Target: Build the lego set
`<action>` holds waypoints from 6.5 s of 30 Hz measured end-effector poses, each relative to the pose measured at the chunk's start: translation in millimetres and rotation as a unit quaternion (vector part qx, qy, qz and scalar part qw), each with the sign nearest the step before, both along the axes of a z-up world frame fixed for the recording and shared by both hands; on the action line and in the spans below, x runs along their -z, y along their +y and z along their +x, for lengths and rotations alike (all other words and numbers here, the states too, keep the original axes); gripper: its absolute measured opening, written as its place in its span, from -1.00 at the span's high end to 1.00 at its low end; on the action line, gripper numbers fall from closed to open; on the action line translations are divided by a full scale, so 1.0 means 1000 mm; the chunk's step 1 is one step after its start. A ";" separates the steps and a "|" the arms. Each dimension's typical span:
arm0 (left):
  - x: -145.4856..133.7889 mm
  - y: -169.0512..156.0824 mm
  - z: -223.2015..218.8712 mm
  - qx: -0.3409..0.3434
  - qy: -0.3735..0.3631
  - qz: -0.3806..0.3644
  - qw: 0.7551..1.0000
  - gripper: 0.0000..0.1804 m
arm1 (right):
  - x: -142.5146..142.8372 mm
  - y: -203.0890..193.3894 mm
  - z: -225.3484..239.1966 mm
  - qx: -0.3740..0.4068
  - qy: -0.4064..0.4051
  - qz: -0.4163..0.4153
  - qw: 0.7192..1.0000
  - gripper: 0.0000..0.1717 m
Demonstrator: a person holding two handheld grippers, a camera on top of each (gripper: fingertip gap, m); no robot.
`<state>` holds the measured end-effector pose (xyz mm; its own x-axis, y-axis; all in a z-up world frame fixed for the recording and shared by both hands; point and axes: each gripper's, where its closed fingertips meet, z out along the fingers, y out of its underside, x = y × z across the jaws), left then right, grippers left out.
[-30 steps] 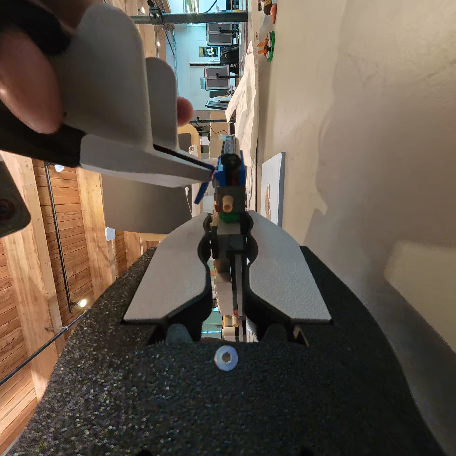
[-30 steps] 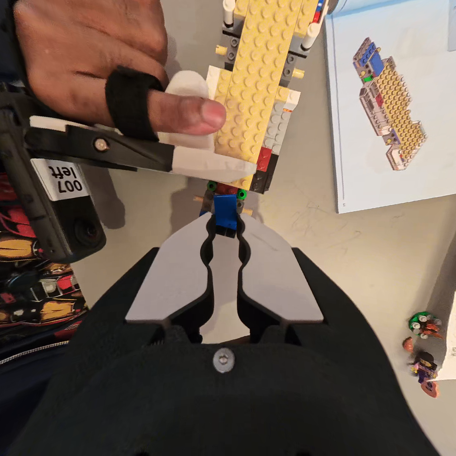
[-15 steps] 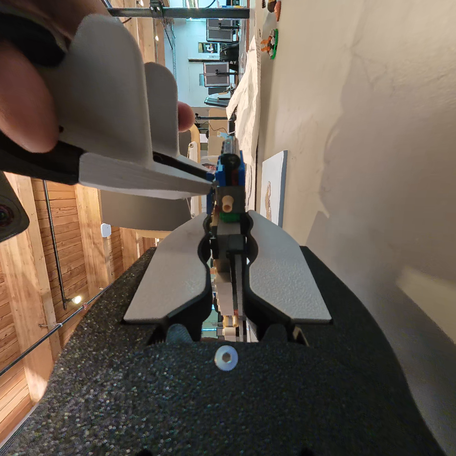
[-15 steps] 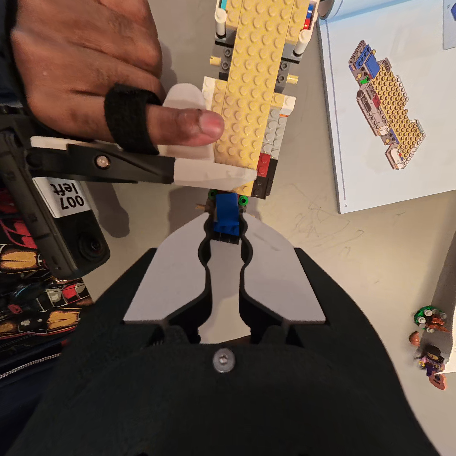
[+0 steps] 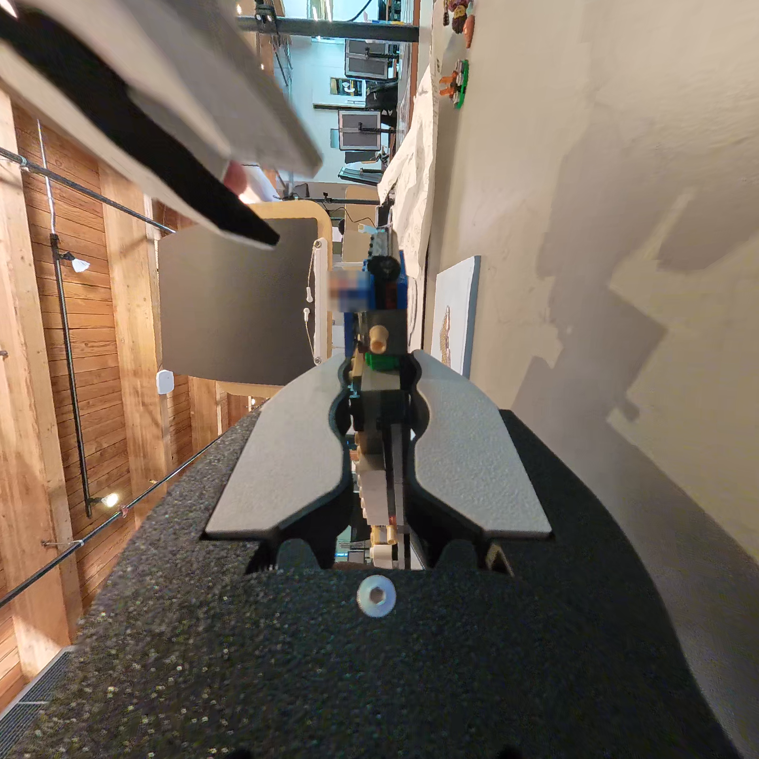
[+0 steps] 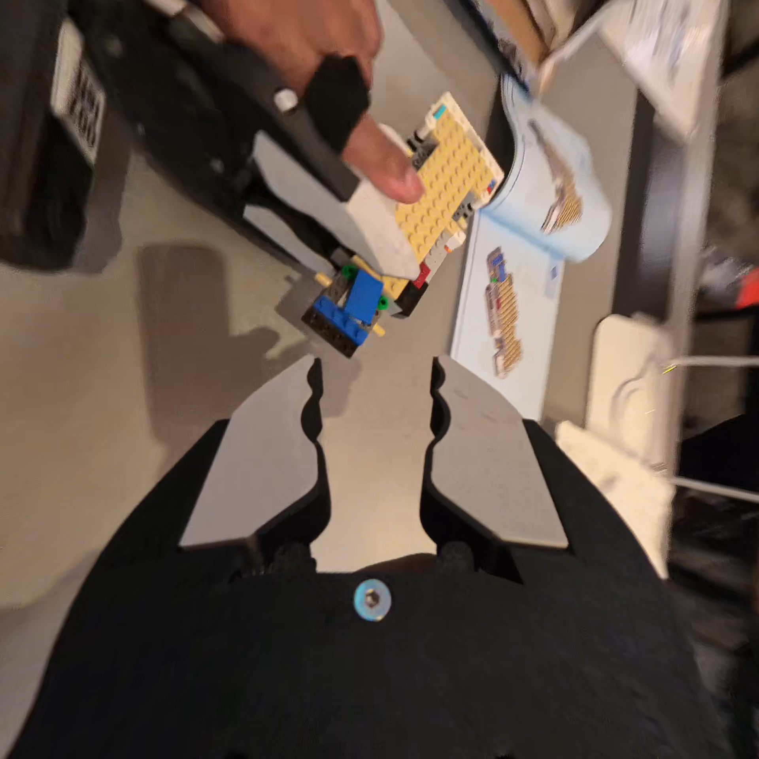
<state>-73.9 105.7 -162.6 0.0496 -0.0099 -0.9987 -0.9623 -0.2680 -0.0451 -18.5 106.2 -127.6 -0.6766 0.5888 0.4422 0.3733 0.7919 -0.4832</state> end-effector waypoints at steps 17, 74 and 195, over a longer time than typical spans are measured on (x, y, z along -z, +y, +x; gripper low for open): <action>-0.002 0.001 0.010 0.012 0.010 0.002 1.000 0.73 | 0.034 -0.006 -0.001 -0.170 0.189 0.286 0.924 0.34; -0.004 0.000 0.014 0.021 0.014 0.003 1.000 0.73 | 0.052 -0.004 -0.002 -0.160 0.098 0.279 0.942 0.22; -0.028 -0.007 0.022 0.052 -0.057 0.015 0.997 0.73 | 0.007 -0.019 -0.019 -0.088 0.400 0.221 0.885 0.55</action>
<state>-51.6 99.0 -134.8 0.1632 0.0095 -0.9865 -0.9730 -0.1641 -0.1625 -37.5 86.8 -134.3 -0.1073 0.1550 0.9821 -0.0951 0.9816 -0.1653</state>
